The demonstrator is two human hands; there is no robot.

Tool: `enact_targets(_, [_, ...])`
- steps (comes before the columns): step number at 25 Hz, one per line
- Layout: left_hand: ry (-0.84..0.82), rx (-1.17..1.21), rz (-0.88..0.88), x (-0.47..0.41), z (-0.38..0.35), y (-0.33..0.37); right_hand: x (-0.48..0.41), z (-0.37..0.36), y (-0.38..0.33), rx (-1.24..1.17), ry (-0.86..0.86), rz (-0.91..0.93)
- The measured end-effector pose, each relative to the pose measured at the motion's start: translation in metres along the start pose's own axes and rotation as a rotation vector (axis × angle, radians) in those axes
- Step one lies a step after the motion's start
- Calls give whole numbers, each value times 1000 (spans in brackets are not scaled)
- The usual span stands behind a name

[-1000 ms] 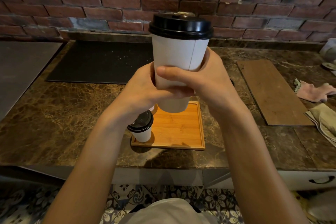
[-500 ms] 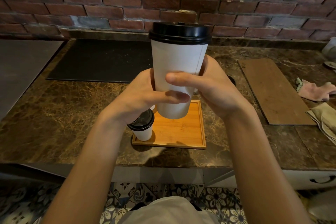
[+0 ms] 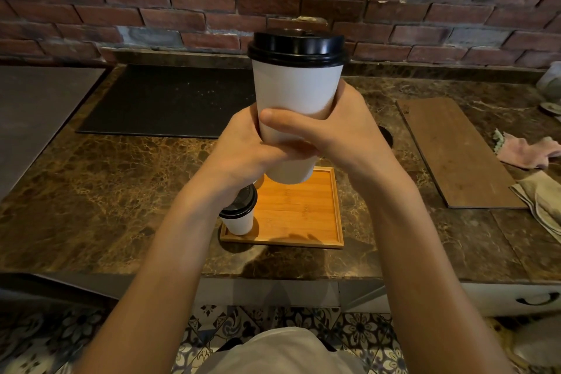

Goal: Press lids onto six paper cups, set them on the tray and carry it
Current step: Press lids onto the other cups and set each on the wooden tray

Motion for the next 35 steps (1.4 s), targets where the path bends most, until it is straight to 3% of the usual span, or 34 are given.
enact_targets(5, [69, 1, -21, -2, -6, -3, 2, -8, 0, 106, 164, 18])
enact_targets(9, [52, -17, -28, -3, -3, -3, 3, -7, -3, 97, 181, 36])
enact_targets(16, [-36, 8, -73, -1, 4, 10, 2, 6, -5, -130, 40, 12])
enact_targets(25, [-255, 108, -56, 2, 6, 8, 4, 10, -1, -181, -152, 51])
enact_targets(35, [-9, 20, -34, -4, 5, 0, 3, 2, -8, 36, 17, 81])
Point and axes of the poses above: each hand's wrist, its own x-axis away from the middle knuckle, its own z-axis out of the back of the hand, y = z × x, the point moved 2 cm from there along -x, towards the middle knuckle, and after that the axes turned 6 degrees about y, right-handed, at the moved point
